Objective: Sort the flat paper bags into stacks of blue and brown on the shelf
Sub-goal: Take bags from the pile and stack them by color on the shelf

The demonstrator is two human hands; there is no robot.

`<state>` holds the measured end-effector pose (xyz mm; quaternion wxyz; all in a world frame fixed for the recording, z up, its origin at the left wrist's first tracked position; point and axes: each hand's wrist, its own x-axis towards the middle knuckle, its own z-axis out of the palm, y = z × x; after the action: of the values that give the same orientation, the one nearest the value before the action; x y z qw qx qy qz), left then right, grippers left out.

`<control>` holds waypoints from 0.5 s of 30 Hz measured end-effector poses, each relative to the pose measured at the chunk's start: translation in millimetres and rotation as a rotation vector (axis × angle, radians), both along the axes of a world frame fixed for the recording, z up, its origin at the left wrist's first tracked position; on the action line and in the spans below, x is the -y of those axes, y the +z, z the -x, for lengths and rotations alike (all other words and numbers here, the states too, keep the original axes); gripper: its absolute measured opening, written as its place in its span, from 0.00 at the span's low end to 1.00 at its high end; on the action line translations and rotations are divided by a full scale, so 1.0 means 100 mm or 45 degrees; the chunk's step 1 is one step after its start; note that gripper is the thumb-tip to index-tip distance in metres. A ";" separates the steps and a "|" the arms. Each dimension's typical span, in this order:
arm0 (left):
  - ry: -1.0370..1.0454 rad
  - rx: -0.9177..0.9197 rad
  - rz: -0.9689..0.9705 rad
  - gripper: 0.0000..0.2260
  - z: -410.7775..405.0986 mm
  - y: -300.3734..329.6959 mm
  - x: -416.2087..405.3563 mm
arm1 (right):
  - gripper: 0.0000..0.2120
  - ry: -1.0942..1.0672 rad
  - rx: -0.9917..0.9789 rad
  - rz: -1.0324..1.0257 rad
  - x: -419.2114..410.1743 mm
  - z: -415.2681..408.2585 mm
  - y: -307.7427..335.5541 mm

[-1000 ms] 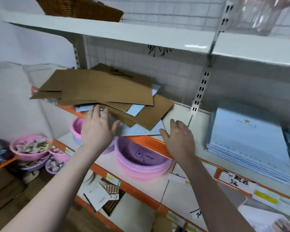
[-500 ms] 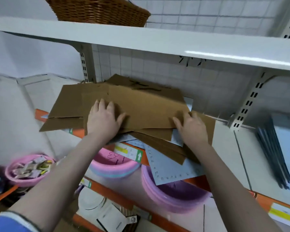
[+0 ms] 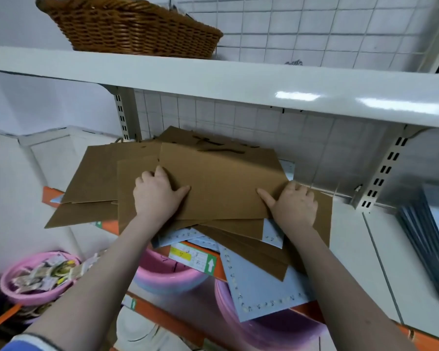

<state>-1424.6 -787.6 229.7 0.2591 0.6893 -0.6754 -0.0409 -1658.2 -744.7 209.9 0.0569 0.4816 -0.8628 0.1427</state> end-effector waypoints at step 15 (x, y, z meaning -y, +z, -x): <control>-0.059 -0.419 0.226 0.31 -0.14 0.09 -0.21 | 0.30 -0.013 0.311 0.429 -0.57 -0.04 0.06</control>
<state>-1410.7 -766.6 239.1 0.4249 0.6320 -0.6404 -0.0993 -1654.0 -687.5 216.2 0.0323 0.4401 -0.8296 0.3421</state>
